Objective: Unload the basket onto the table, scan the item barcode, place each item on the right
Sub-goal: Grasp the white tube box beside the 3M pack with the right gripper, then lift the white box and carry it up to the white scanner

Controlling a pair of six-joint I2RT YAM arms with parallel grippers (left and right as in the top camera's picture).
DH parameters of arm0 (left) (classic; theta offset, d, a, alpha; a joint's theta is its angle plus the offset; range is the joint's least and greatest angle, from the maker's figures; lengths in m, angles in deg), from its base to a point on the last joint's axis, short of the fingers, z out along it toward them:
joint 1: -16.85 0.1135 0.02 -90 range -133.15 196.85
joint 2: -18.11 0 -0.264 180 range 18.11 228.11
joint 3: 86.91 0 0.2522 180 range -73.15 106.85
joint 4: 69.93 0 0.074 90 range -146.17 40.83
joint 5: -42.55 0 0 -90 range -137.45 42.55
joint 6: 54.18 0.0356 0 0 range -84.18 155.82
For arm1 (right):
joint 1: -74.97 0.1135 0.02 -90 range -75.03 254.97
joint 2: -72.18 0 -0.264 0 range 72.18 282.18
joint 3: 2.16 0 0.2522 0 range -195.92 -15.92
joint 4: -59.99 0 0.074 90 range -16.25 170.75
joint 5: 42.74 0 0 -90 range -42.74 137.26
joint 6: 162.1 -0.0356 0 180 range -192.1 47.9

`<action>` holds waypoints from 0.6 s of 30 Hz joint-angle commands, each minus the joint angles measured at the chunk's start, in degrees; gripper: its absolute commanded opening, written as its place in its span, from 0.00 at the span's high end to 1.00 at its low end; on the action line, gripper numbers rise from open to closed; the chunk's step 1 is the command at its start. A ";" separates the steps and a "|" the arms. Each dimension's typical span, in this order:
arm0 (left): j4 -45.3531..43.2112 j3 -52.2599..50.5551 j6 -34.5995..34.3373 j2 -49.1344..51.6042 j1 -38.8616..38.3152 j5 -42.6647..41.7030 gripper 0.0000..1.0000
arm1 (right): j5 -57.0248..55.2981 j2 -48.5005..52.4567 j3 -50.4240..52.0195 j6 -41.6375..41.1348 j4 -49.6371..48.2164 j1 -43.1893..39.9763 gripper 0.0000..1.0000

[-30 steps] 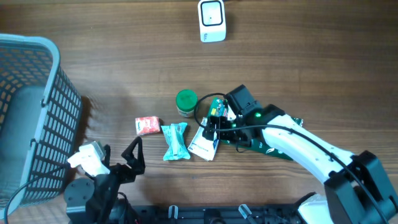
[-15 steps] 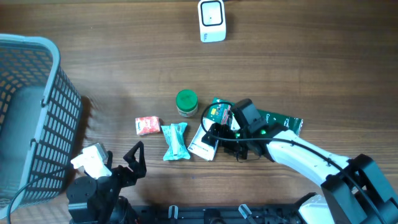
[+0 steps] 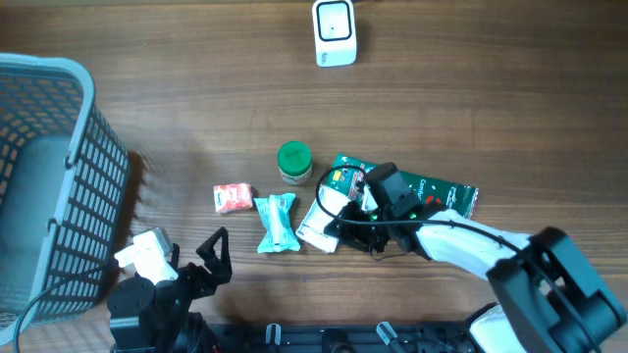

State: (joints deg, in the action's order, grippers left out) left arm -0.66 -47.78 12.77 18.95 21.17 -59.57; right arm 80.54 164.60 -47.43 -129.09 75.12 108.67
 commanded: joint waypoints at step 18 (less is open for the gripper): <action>-0.11 -0.09 -0.31 -0.46 0.31 -0.92 0.00 | 47.19 -18.32 2.60 53.55 -18.08 -6.71 0.96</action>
State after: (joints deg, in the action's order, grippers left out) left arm -0.66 -47.78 12.77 18.95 21.15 -59.57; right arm 110.24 147.05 -44.63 -88.92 62.62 102.02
